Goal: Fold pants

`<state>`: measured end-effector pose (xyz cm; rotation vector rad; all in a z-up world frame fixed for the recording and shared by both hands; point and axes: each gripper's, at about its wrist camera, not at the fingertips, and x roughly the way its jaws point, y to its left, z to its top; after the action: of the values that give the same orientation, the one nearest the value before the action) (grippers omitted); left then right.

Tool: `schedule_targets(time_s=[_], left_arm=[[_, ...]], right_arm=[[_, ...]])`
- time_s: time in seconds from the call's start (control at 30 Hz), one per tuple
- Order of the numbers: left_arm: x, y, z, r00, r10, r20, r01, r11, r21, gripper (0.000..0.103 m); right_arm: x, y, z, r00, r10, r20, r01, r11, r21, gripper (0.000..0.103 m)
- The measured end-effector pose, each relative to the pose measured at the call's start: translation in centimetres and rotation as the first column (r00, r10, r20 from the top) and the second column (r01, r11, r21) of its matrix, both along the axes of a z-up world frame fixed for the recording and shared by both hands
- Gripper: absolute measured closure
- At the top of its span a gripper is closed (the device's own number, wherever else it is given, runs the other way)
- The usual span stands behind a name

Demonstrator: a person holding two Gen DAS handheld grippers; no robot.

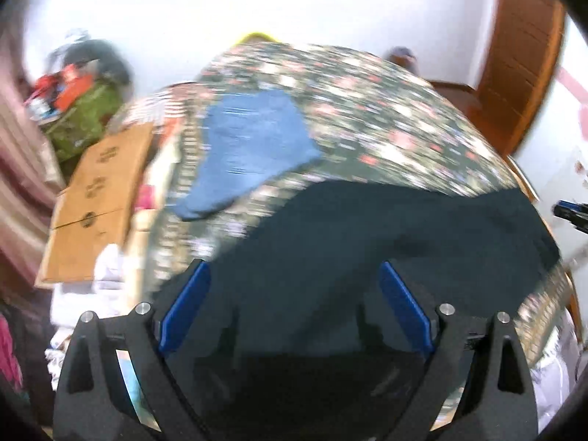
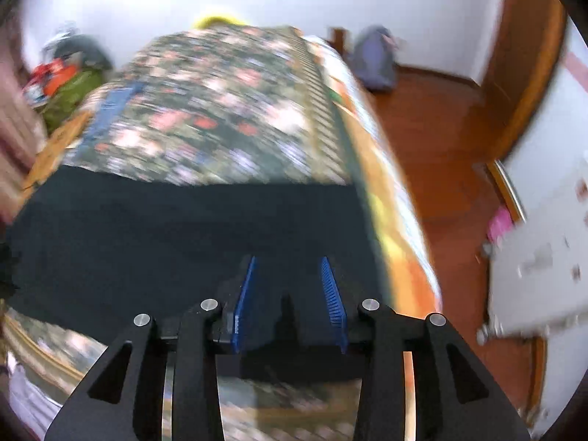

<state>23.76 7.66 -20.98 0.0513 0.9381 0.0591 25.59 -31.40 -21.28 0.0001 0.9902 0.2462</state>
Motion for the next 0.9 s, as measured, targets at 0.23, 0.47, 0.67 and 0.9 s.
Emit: schedule_targets(time_s=[0.23, 0.47, 0.67, 0.9], left_arm=[[1.0, 10.3, -1.9, 0.984, 0.17, -0.048, -0.172, 0.985, -0.024, 0.009], [1.3, 16.5, -8.0, 0.954, 0.249, -0.17, -0.265, 0.961, -0.082, 0.009], [1.2, 16.3, -11.4, 0.963, 0.188, -0.193, -0.221, 0.961, -0.166, 0.014], [2.1, 16.3, -11.7, 0.975, 0.078, -0.208, -0.145, 0.932, -0.333, 0.052]], right_arm=[[3.5, 13.2, 2.0, 0.962, 0.265, 0.067, -0.27, 0.959, 0.085, 0.07], [6.3, 25.3, -0.2, 0.883, 0.469, 0.029, -0.47, 0.881, 0.047, 0.069], [8.2, 31.0, -2.6, 0.827, 0.559, -0.053, -0.554, 0.828, 0.083, 0.069], [10.0, 33.5, -4.2, 0.81, 0.572, -0.132, -0.553, 0.819, 0.153, 0.064]])
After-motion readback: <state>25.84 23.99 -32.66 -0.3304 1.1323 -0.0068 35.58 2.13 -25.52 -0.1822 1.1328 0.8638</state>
